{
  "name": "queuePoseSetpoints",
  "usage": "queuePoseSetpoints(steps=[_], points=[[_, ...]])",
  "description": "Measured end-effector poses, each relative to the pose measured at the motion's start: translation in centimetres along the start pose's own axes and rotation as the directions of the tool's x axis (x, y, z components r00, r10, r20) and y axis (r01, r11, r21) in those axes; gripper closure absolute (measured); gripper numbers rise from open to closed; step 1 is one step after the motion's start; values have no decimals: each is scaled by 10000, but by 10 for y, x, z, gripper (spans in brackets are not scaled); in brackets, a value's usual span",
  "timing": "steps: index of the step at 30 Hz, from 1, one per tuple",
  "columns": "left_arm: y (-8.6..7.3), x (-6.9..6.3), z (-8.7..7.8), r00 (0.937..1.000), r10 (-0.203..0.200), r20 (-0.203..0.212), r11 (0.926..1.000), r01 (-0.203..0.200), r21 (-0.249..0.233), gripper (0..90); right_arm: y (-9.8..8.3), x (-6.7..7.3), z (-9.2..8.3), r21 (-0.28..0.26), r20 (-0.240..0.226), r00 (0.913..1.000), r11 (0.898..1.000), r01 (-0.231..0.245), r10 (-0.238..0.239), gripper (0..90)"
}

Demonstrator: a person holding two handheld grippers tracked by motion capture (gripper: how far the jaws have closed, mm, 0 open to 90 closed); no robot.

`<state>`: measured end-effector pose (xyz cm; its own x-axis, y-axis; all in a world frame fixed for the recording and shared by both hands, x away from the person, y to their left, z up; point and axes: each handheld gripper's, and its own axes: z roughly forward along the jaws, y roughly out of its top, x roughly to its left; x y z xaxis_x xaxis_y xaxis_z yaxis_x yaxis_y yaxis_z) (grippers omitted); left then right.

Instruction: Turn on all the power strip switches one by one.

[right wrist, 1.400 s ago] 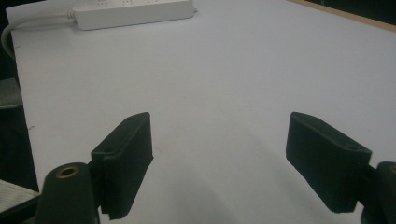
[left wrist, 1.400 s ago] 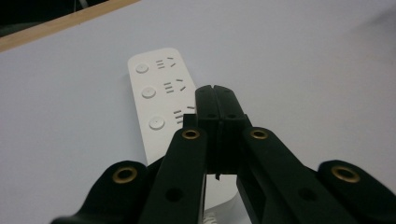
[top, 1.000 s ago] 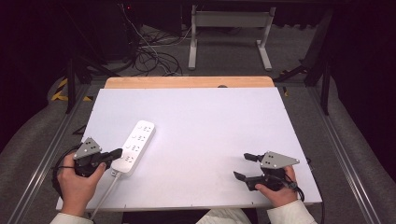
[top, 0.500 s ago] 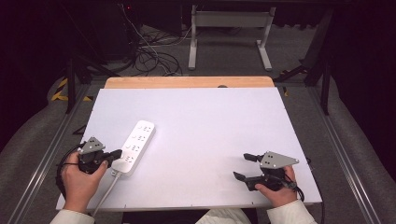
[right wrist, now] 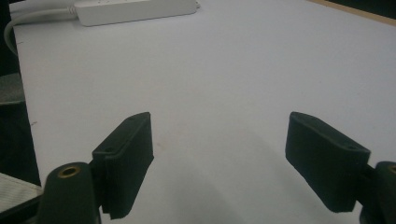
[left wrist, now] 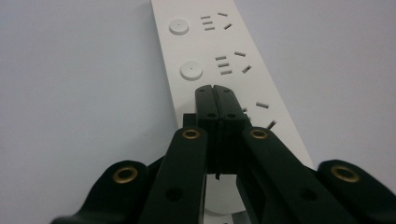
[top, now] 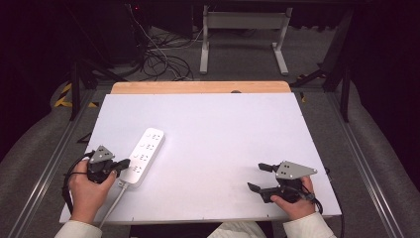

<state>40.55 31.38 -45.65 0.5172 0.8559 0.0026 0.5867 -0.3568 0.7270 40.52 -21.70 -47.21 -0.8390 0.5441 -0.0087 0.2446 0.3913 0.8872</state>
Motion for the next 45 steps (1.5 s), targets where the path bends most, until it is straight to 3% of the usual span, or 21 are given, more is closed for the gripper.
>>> queuePoseSetpoints(steps=[15, 45], points=[[-3, 0, 4, 9999, -5, 107, 10000, 5, 27, 900, 0, 0, -1, 3, 8, 10000, 10000, 39, -39, 238], [-6, -1, 8, 9998, -175, -55, 9998, 175, -76, 900, 0, 2, 0, -22, -93, 9999, 9999, 115, -115, 238]])
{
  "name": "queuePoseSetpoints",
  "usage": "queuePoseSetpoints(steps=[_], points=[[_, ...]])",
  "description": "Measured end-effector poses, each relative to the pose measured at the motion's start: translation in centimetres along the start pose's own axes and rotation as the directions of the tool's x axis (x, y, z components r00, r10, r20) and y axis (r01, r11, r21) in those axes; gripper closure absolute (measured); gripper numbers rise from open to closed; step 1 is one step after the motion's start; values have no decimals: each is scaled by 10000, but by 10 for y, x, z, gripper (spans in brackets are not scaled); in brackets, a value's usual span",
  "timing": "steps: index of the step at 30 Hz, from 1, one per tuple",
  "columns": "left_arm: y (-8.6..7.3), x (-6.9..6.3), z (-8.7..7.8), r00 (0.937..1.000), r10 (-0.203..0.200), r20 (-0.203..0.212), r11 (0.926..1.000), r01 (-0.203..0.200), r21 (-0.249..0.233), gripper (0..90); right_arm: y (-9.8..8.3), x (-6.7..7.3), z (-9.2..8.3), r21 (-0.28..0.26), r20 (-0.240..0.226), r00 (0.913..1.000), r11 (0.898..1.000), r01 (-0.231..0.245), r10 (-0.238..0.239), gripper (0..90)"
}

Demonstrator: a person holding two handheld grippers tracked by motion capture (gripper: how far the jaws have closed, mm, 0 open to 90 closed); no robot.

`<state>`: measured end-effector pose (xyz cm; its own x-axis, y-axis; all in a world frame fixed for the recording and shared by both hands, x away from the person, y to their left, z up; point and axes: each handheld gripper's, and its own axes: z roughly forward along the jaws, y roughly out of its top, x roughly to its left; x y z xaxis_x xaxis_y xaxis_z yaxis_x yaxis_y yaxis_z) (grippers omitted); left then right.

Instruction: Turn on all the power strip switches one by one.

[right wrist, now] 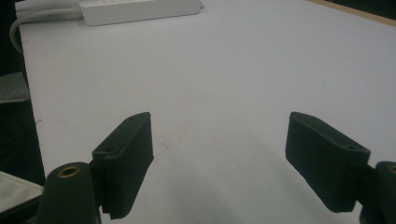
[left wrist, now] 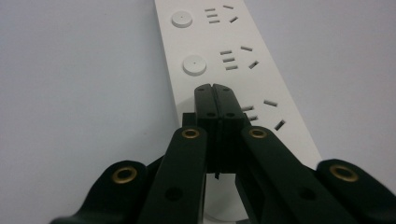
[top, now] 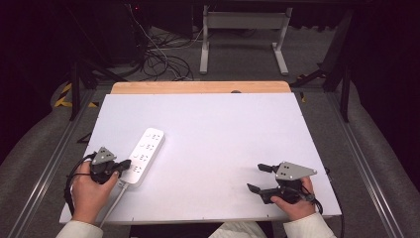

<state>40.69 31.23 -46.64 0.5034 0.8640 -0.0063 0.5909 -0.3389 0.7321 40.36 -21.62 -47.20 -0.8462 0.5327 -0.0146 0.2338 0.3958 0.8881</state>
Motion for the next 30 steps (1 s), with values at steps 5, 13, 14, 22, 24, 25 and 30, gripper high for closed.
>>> queuePoseSetpoints(steps=[5, 13, 14, 22, 24, 25, 30], points=[[-1, 0, 0, 9999, -126, 37, 9999, 126, -31, 900, 0, 0, 0, -20, -1, 10000, 10000, -16, 16, 238], [-2, 0, 1, 9999, -173, 0, 9998, 173, -21, 900, 0, 0, 0, -6, -2, 10000, 10000, -13, 13, 238], [-2, 0, 1, 9999, -173, 0, 9998, 173, -21, 900, 0, 0, 0, -10, -1, 10000, 10000, -17, 17, 238], [6, -1, -13, 9988, -427, -231, 9950, 404, -910, 900, -1, -1, 1, 39, 24, 10000, 10000, -35, 35, 237], [11, 0, -20, 9990, -415, -180, 9920, 391, -1196, 900, 0, -1, 2, 43, 9, 10000, 10000, -58, 58, 236], [13, -1, -21, 9989, -443, -127, 9909, 423, -1278, 900, 0, -1, 2, 62, 10, 10000, 10000, -59, 59, 236], [16, -1, -25, 9992, -366, -154, 9897, 341, -1393, 900, 0, -1, 2, 89, 20, 10000, 10000, -29, 29, 236]])
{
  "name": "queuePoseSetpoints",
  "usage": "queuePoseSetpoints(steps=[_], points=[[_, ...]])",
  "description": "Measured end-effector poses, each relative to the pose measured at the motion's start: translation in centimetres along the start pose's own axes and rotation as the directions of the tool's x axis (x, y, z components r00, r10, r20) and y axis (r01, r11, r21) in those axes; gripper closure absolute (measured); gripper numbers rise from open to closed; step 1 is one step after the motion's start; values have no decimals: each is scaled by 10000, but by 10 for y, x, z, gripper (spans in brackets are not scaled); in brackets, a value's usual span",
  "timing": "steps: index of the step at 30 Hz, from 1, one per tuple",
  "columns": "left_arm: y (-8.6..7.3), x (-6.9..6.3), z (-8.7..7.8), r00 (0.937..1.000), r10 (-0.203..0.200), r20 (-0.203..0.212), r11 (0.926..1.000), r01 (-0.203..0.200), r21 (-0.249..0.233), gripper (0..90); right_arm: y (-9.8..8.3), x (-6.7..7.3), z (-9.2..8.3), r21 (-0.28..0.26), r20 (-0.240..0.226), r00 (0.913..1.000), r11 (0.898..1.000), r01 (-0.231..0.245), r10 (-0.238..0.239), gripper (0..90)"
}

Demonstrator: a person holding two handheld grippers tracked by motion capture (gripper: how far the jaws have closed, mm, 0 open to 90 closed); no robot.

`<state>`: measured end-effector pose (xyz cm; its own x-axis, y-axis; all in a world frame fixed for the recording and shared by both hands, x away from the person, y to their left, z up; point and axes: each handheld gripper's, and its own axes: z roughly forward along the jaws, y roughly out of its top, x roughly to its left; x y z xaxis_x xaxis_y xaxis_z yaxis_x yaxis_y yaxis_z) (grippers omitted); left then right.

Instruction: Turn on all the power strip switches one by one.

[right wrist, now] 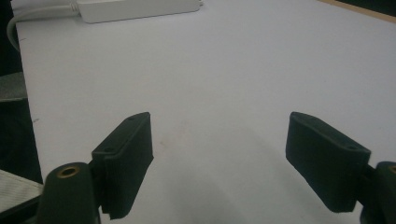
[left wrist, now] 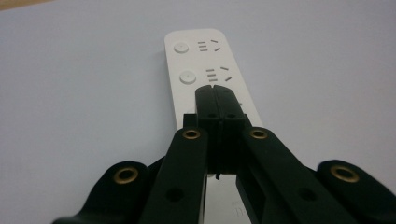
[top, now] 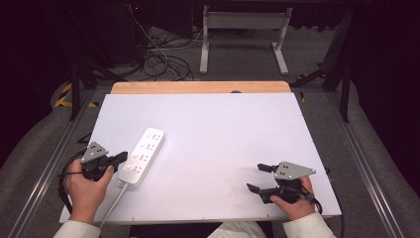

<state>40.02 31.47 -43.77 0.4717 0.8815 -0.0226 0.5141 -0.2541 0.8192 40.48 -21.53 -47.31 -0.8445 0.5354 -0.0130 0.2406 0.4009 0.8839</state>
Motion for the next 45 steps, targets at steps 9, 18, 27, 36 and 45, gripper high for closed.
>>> queuePoseSetpoints(steps=[9, 18, 27, 36, 45], points=[[4, 4, 13, 10000, 1, 4, 9999, -1, 106, 900, 0, -1, -1, -25, 13, 10000, 10000, -18, 18, 236], [5, 4, 33, 9999, 146, -73, 9986, -142, 515, 900, 0, 0, 0, 15, -13, 10000, 10000, 6, -6, 235], [5, 4, 42, 9990, 414, -157, 9963, -401, 756, 900, 0, 0, 0, 20, -36, 10000, 10000, 8, -8, 235], [4, 5, 50, 9991, 362, -227, 9943, -338, 1008, 900, 0, -1, 0, 18, -53, 10000, 10000, 17, -17, 232], [4, 5, 53, 9990, 397, -207, 9929, -372, 1132, 900, 0, -1, 0, 4, -61, 10000, 10000, 4, -4, 230]])
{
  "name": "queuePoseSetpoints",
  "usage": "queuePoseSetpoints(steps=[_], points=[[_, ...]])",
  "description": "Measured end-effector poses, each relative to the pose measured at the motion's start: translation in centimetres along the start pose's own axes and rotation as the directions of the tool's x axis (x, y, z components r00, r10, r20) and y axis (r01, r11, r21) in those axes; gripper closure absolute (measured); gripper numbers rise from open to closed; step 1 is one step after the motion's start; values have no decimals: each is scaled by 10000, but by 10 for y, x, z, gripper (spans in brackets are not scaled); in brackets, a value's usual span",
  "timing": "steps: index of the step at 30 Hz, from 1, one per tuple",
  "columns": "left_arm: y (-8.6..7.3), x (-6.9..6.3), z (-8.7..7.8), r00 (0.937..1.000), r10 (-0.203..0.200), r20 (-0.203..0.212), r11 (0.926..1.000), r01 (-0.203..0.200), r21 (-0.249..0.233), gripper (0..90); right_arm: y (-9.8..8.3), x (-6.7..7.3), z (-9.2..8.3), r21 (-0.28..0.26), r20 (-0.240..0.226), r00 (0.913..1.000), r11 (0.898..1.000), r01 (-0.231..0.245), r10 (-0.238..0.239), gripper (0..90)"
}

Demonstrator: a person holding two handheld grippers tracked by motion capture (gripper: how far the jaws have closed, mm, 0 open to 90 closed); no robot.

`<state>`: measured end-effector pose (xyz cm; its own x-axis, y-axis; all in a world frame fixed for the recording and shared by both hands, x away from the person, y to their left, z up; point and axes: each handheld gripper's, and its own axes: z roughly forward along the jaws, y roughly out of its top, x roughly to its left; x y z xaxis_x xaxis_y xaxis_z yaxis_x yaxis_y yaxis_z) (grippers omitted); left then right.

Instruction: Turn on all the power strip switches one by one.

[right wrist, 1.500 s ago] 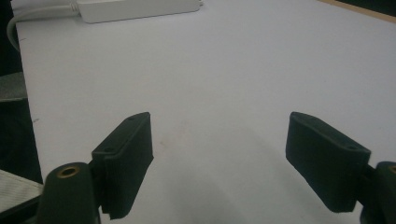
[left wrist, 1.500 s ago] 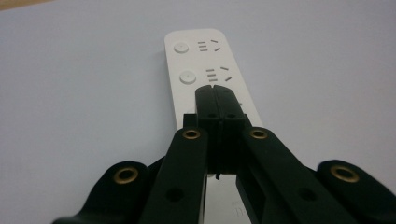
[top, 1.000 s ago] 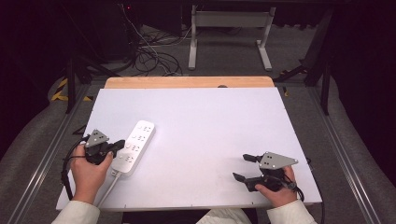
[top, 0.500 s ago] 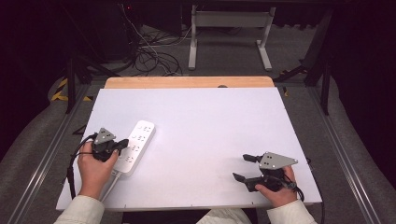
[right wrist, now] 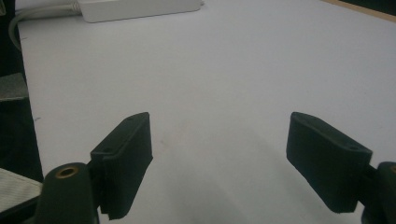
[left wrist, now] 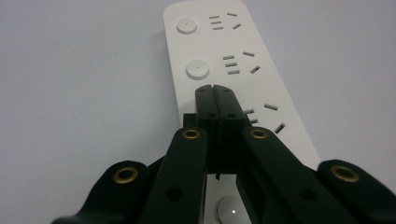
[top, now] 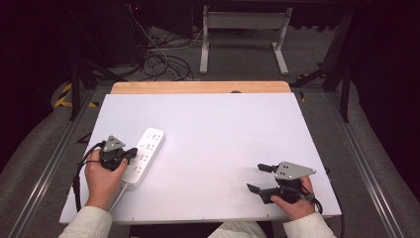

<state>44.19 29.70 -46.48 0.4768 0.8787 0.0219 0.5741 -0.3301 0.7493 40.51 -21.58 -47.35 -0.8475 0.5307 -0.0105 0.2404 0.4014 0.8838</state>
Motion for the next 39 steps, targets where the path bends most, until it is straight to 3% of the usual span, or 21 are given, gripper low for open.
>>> queuePoseSetpoints(steps=[17, 21, 32, 39], points=[[0, 2, 1, 9999, 93, 64, 10000, -93, -19, 900, 0, 1, 0, -23, 11, 10000, 10000, 12, -12, 228], [-1, 4, 2, 9997, -121, 190, 9999, 121, -1, 900, 0, 1, 0, -24, 11, 10000, 10000, 17, -17, 228], [-2, 4, 2, 9998, 28, 171, 10000, -29, 24, 900, 0, 2, 0, -2, -17, 10000, 10000, 35, -35, 228], [-3, 4, 2, 9996, -106, 269, 9999, 106, 0, 900, 0, 2, 0, 5, -19, 10000, 10000, 42, -42, 228]])
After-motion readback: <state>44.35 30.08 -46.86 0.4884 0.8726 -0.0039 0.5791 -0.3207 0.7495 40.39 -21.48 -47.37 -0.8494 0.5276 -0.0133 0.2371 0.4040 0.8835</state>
